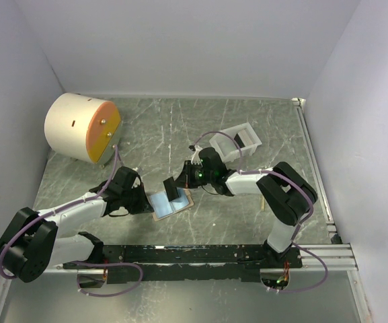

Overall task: Put the credit cards into the card holder
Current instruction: Insert the credit card into the card holder.

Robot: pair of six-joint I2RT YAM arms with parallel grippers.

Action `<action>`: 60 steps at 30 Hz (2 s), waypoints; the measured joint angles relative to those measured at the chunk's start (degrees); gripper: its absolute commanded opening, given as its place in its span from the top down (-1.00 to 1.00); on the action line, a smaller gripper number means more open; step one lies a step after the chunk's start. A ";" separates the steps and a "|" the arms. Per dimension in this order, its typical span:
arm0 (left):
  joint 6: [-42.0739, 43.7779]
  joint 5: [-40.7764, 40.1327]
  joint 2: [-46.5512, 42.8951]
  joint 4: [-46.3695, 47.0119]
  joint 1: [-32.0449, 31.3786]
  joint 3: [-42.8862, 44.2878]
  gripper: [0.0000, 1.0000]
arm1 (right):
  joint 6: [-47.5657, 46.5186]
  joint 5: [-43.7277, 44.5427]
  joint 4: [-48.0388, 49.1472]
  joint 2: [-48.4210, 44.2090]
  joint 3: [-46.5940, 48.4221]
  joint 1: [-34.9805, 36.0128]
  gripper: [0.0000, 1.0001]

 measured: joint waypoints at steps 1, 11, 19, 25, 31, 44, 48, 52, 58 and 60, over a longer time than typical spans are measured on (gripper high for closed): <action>0.00 0.00 0.00 0.00 0.00 -0.02 0.86 | 0.00 0.02 0.00 0.00 -0.02 -0.11 1.00; 0.00 0.00 0.02 0.00 0.00 -0.02 0.86 | 0.48 -0.92 1.86 0.00 -1.44 -0.35 1.00; 0.00 0.00 0.02 0.00 0.00 -0.02 0.86 | 1.79 -2.54 3.91 0.00 -3.17 -0.35 1.00; 0.00 0.00 0.09 0.02 0.00 -0.02 0.86 | 2.38 -3.37 4.04 0.02 -3.63 -0.35 1.00; 0.00 0.00 0.07 0.02 0.00 -0.02 0.86 | 2.34 -3.37 4.00 0.02 -4.11 -0.35 1.00; 0.00 0.00 0.07 0.02 0.00 -0.02 0.86 | 2.12 -5.05 3.85 0.02 -4.28 -0.35 1.00; -0.02 0.00 0.07 0.02 0.00 0.00 0.86 | 2.80 -5.88 5.20 0.02 -5.25 -0.35 1.00; -0.02 0.00 0.07 0.02 0.00 -0.02 0.86 | 3.91 -5.66 6.91 0.37 -5.81 -0.37 1.00; -0.02 0.00 0.09 0.02 0.00 -0.02 0.86 | 6.51 -4.37 13.05 2.54 -6.14 -0.50 1.00; -0.02 0.00 0.09 0.02 0.00 -0.02 0.86 | 6.93 -3.96 14.12 3.13 -6.14 -0.55 1.00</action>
